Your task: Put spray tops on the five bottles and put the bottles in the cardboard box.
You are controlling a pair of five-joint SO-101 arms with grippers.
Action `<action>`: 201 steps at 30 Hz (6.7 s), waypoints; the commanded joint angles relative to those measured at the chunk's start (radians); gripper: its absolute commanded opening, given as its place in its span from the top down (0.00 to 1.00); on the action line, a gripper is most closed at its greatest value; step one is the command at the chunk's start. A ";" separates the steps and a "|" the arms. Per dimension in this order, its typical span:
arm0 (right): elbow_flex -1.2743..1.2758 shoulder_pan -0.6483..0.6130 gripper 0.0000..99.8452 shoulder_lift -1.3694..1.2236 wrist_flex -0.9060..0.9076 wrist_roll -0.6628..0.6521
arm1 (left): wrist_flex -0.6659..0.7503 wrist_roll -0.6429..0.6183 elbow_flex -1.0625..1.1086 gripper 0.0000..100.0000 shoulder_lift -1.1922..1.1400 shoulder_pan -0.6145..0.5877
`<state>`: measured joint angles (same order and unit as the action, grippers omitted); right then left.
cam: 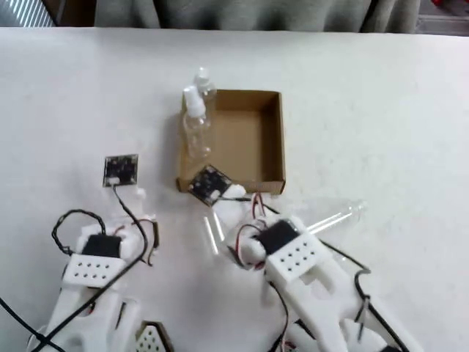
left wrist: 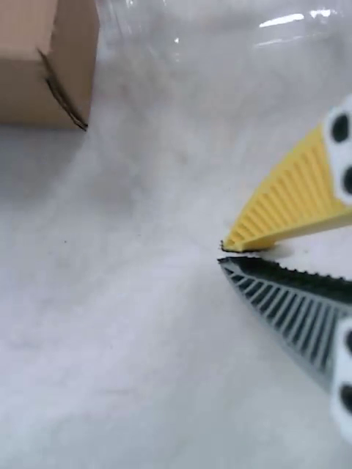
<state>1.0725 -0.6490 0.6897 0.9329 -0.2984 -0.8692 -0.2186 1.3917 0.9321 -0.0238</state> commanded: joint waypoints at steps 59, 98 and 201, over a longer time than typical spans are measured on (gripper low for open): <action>0.106 0.337 0.98 0.134 -0.160 -0.104 | -0.358 -0.545 -0.965 0.67 -0.931 0.377; 0.106 0.337 0.98 0.134 -0.159 -0.104 | -0.339 -0.549 -1.033 0.64 -1.127 0.406; 0.098 0.533 0.71 0.133 0.453 -1.780 | -0.110 0.064 -0.793 0.97 -0.630 -0.213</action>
<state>1.1569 -0.0997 0.8109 1.4254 -2.0645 -1.0012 -0.1619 0.6490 0.2616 -0.2386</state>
